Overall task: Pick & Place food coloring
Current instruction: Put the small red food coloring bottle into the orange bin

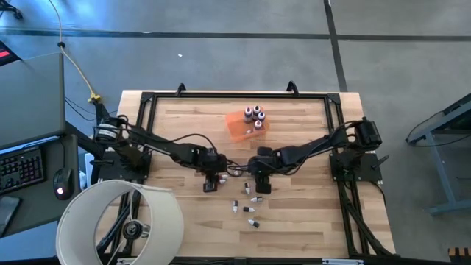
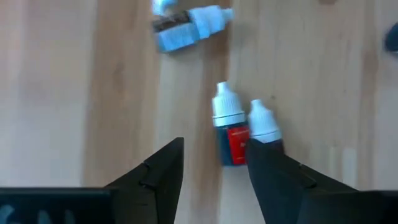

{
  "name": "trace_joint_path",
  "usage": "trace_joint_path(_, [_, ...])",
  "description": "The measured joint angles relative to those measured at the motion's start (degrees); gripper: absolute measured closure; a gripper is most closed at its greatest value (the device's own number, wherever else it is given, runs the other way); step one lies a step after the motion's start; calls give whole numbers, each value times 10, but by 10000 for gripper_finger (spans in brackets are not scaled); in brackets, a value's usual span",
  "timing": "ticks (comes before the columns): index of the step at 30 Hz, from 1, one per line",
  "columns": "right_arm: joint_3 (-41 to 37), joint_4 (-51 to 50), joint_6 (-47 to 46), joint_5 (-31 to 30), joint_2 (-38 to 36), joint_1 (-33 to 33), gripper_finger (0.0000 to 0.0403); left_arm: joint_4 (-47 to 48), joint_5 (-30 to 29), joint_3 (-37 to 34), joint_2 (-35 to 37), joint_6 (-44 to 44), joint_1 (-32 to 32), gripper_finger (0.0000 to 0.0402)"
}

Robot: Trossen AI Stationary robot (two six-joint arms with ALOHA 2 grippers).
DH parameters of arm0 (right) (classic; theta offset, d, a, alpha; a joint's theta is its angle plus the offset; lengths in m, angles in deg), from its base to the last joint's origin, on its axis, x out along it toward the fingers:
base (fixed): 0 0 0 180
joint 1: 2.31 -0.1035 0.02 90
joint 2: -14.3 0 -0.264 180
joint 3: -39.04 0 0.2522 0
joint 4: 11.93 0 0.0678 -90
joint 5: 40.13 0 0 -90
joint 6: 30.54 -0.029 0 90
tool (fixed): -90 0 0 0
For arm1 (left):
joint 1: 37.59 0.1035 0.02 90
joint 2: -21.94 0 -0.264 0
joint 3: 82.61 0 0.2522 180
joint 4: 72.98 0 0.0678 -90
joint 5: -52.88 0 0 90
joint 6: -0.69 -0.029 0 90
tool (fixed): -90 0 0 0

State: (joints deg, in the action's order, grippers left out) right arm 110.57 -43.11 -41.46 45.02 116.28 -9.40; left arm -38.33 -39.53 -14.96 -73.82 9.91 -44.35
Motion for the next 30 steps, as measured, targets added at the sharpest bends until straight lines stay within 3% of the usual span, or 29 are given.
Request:
trace_joint_path(5, [-57, 88, -16, 42, 0, 11, 247, -13, 2, 1, -32, 0, 0, 231])
trace_joint_path(9, [-99, 154, 20, 39, -1, 11, 247, -15, -3, 2, -35, -4, 0, 231])
trace_joint_path(15, [-144, 245, 5, 32, -3, 16, 258, -16, -15, 2, -36, 0, 0, 231])
trace_joint_path(30, [-139, 257, 41, 44, 0, 22, 307, -10, -36, 2, -31, -15, 0, 231])
